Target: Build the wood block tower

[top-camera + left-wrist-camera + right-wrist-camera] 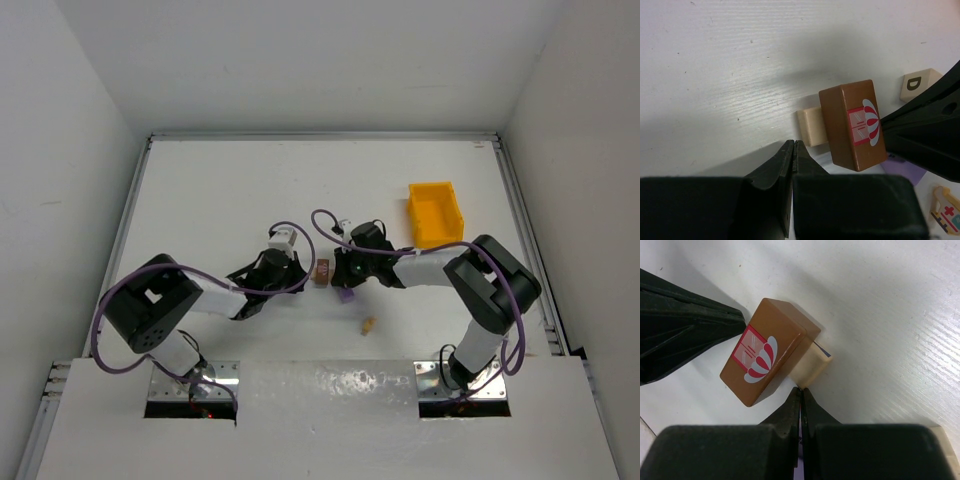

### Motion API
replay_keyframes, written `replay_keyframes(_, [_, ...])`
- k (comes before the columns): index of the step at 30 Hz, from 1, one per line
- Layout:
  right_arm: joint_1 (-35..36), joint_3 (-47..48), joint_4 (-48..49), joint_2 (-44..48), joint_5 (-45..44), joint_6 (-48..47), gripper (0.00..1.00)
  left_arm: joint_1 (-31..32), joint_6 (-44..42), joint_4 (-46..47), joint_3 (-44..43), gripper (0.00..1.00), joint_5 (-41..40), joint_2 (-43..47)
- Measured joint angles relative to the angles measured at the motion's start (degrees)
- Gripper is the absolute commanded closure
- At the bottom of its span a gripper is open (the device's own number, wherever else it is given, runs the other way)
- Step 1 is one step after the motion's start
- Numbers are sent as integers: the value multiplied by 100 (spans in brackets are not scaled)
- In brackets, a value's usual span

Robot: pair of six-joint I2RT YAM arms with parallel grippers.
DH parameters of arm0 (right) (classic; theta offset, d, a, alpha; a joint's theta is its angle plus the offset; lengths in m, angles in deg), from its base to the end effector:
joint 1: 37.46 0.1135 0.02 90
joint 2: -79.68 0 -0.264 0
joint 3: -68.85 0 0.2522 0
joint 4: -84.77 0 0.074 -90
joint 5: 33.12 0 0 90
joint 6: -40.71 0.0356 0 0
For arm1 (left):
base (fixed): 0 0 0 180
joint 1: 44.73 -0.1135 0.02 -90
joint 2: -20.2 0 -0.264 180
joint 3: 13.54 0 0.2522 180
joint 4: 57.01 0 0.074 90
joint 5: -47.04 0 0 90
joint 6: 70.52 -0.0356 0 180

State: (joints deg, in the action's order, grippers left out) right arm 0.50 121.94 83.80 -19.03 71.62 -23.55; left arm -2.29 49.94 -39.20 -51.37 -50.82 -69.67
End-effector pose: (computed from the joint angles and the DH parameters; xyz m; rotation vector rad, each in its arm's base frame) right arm 0.2395 0.1984 0.1154 -0.3957 2.4825 0.8032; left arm 0.1988 -0.1751 0.1172 0.1513 2.2154 -0.5750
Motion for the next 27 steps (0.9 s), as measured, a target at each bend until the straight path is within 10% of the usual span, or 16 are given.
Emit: replay_keyframes(27, [-33,-26,-444,1001,-214,-24,85,39,-136,-341,-33,100,-308,728])
